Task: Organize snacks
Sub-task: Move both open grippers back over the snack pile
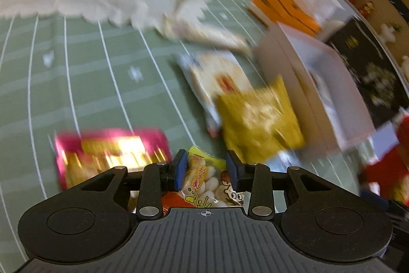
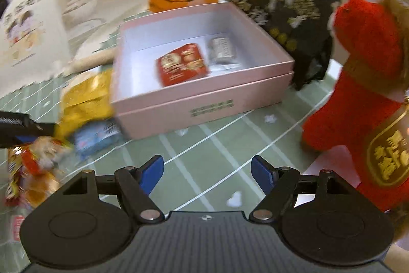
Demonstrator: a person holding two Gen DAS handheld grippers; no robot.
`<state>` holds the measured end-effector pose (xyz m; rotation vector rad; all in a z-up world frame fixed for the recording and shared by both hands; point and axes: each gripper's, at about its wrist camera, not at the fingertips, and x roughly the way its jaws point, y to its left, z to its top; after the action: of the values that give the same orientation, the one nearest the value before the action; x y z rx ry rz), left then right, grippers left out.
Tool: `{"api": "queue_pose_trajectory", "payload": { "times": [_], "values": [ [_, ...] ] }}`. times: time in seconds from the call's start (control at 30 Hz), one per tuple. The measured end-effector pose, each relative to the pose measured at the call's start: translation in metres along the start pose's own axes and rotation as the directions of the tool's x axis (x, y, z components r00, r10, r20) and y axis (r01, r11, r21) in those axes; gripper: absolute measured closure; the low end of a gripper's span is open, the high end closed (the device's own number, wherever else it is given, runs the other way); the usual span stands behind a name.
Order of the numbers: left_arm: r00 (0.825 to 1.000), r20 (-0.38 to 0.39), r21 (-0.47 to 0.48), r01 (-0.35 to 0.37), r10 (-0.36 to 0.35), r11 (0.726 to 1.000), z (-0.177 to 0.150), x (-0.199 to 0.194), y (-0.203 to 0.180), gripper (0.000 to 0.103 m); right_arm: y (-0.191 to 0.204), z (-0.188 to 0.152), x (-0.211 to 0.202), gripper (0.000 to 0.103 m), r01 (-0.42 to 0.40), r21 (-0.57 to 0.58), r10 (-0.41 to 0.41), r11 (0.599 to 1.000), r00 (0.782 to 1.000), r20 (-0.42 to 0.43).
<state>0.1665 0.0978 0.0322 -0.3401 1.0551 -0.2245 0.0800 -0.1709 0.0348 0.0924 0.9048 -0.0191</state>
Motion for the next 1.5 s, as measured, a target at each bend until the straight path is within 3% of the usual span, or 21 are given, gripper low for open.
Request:
{"api": "queue_pose_trajectory", "payload": {
  "times": [0.2, 0.3, 0.37, 0.4, 0.53, 0.7, 0.83, 1.03, 1.2, 1.3, 1.4, 1.5],
  "values": [
    [0.991, -0.092, -0.05, 0.091, -0.095, 0.995, -0.04, -0.008, -0.023, 0.068, 0.019, -0.016, -0.011, 0.027, -0.126, -0.062, 0.123, 0.99, 0.991, -0.05],
    [0.989, -0.073, -0.066, 0.127, -0.132, 0.99, -0.044, -0.02, -0.024, 0.068, 0.033, -0.028, -0.016, 0.026, -0.288, -0.09, 0.274, 0.953, 0.951, -0.143],
    [0.995, -0.042, -0.048, 0.093, -0.095, 0.995, -0.044, -0.031, -0.024, 0.068, 0.047, -0.037, -0.016, 0.026, -0.383, -0.125, 0.353, 0.915, 0.912, -0.209],
    [0.997, -0.032, -0.04, 0.066, -0.067, 0.997, -0.043, -0.036, -0.022, 0.068, 0.055, -0.042, -0.015, 0.026, -0.396, -0.151, 0.359, 0.906, 0.906, -0.222],
    [0.999, -0.021, -0.023, -0.036, 0.036, 0.999, -0.052, -0.057, -0.015, 0.068, 0.078, -0.054, -0.015, 0.024, -0.34, -0.254, 0.301, 0.905, 0.936, -0.181],
    [0.988, -0.027, 0.029, -0.152, 0.153, 0.988, -0.078, -0.075, -0.014, 0.068, 0.07, -0.046, -0.011, 0.023, -0.269, -0.233, 0.241, 0.935, 0.96, -0.145],
    [0.984, -0.055, 0.022, -0.171, 0.172, 0.985, -0.096, -0.079, -0.013, 0.068, 0.065, -0.047, -0.018, 0.023, -0.316, -0.249, 0.286, 0.916, 0.947, -0.149],
    [0.984, -0.072, 0.04, -0.16, 0.163, 0.986, -0.101, -0.075, -0.016, 0.068, 0.082, -0.077, -0.033, 0.023, -0.376, -0.307, 0.329, 0.874, 0.924, -0.194],
    [0.994, -0.076, 0.127, -0.068, 0.078, 0.99, -0.09, -0.074, -0.007, 0.068, 0.098, -0.094, -0.036, 0.023, -0.237, -0.252, 0.202, 0.938, 0.967, -0.155],
    [0.997, -0.073, 0.186, 0.011, 0.003, 0.983, -0.076, -0.076, 0.011, 0.068, 0.106, -0.094, -0.032, 0.023, -0.086, -0.146, 0.07, 0.985, 0.991, -0.114],
    [0.993, -0.08, 0.279, 0.104, -0.084, 0.955, -0.061, -0.088, 0.028, 0.068, 0.108, -0.09, -0.03, 0.023, 0.076, 0.011, -0.074, 0.997, 0.989, -0.124],
    [0.981, -0.089, 0.378, 0.193, -0.172, 0.906, -0.042, -0.088, 0.04, 0.068, 0.108, -0.1, -0.037, 0.023, 0.182, 0.177, -0.164, 0.967, 0.98, -0.113]
  ]
}}
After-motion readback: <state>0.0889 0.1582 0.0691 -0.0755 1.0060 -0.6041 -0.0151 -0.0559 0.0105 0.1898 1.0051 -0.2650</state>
